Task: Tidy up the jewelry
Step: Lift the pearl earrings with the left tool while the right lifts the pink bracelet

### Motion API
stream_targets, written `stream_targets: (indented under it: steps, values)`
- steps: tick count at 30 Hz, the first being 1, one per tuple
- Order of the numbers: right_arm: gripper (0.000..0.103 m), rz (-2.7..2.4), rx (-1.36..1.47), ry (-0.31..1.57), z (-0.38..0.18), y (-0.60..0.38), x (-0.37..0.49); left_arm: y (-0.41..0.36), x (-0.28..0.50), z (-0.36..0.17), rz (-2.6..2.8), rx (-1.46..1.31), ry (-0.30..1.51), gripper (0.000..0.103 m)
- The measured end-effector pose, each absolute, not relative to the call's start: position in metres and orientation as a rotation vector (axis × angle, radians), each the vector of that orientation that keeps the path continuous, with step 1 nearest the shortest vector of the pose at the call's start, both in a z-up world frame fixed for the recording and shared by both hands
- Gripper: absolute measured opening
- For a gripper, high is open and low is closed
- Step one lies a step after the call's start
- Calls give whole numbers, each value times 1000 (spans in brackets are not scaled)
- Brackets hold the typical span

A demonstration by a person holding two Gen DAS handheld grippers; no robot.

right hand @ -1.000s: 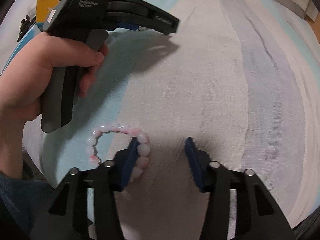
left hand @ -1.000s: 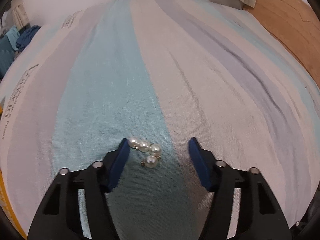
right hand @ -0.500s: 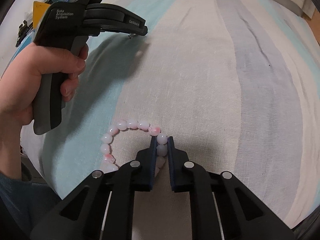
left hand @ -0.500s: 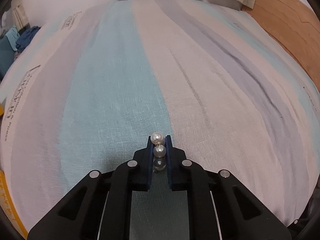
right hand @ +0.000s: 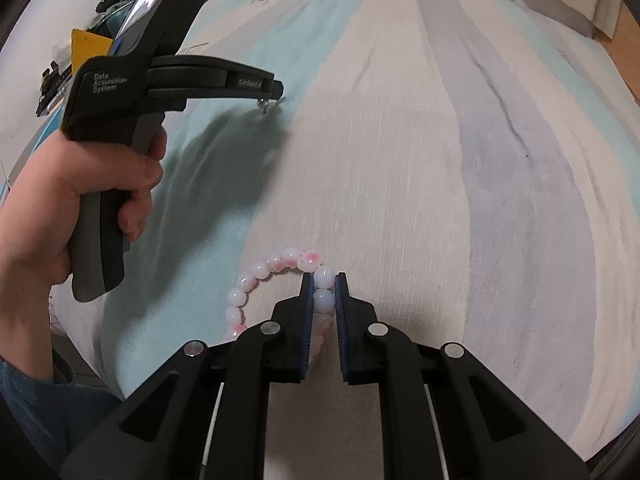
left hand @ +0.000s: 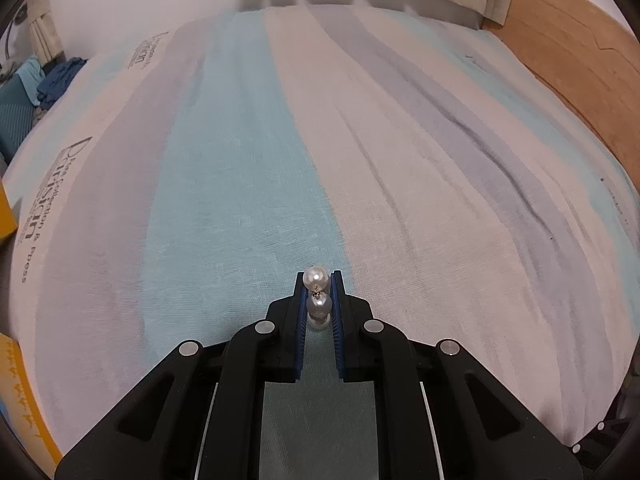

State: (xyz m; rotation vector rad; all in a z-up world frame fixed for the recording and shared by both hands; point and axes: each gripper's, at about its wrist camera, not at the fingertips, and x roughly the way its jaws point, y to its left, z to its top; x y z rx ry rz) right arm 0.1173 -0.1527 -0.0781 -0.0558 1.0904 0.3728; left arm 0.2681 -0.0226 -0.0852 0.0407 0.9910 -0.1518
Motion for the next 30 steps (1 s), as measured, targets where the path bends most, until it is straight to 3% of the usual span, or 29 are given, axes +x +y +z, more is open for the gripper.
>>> stream_targets:
  steps: [30]
  values:
    - [10,326,-35,999,-47,-150,138,13,209,-30,-129,29,960,10]
